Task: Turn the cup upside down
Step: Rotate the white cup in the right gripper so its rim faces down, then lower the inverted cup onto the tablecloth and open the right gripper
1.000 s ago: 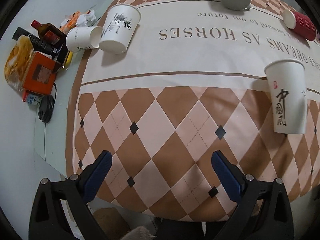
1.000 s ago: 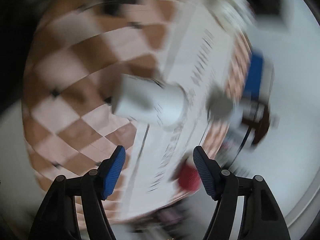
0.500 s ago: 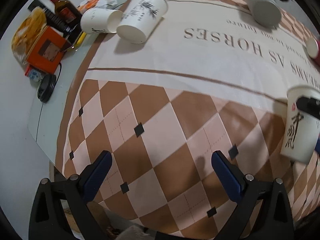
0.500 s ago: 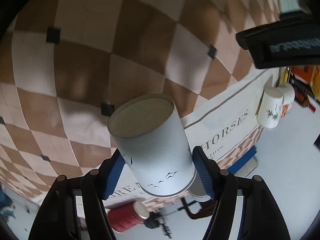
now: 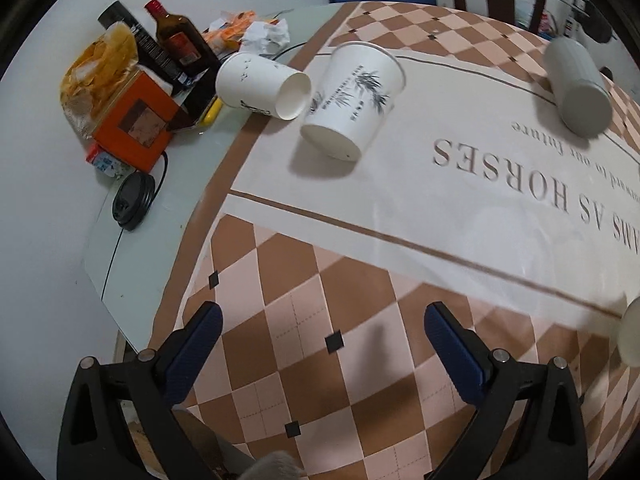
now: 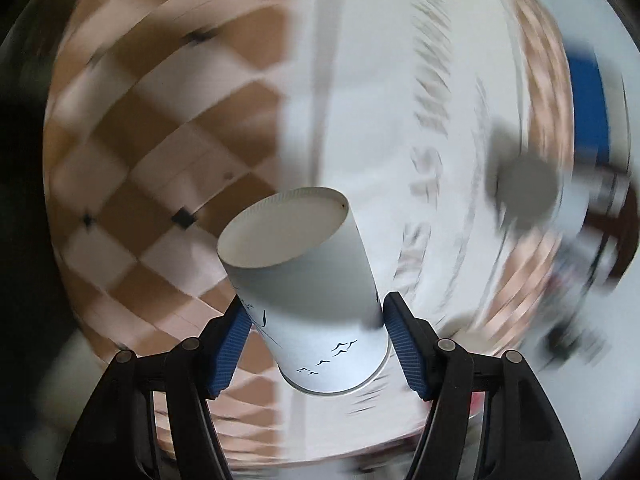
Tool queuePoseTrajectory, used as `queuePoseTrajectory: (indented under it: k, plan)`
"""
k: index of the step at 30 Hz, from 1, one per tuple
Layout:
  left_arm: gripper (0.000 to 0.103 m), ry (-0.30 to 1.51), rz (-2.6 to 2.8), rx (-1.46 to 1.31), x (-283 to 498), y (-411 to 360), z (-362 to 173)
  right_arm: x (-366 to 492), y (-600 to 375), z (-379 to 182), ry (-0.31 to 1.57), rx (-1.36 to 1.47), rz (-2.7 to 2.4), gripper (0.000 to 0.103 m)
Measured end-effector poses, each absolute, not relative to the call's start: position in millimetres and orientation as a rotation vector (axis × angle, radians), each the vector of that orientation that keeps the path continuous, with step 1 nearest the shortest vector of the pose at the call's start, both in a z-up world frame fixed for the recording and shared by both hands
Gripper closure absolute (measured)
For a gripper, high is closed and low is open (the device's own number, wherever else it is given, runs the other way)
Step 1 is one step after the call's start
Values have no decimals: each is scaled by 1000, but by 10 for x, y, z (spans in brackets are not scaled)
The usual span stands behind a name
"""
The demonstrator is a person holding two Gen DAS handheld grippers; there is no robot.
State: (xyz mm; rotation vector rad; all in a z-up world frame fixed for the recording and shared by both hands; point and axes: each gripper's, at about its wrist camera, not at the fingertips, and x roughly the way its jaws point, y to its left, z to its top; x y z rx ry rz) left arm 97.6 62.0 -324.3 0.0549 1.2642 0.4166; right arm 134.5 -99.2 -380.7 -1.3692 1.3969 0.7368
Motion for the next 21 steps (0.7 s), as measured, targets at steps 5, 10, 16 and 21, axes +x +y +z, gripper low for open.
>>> queuePoseTrajectory:
  k: [5, 10, 16, 21]
  plan:
    - [0, 1265, 414, 23, 1137, 588, -3259, 1943, -1354, -3853, 1735, -837, 538, 35]
    - [0, 1284, 367, -20, 1288, 478, -3299, 2269, -1735, -4015, 1915, -444, 354, 35]
    - [0, 1309, 314, -30, 1371, 307, -3347, 2480, -2082, -4146, 2009, -108, 231, 35]
    - [0, 1312, 283, 4, 1369, 203, -3341, 2536, -2082, -4220, 2029, -178, 215, 22]
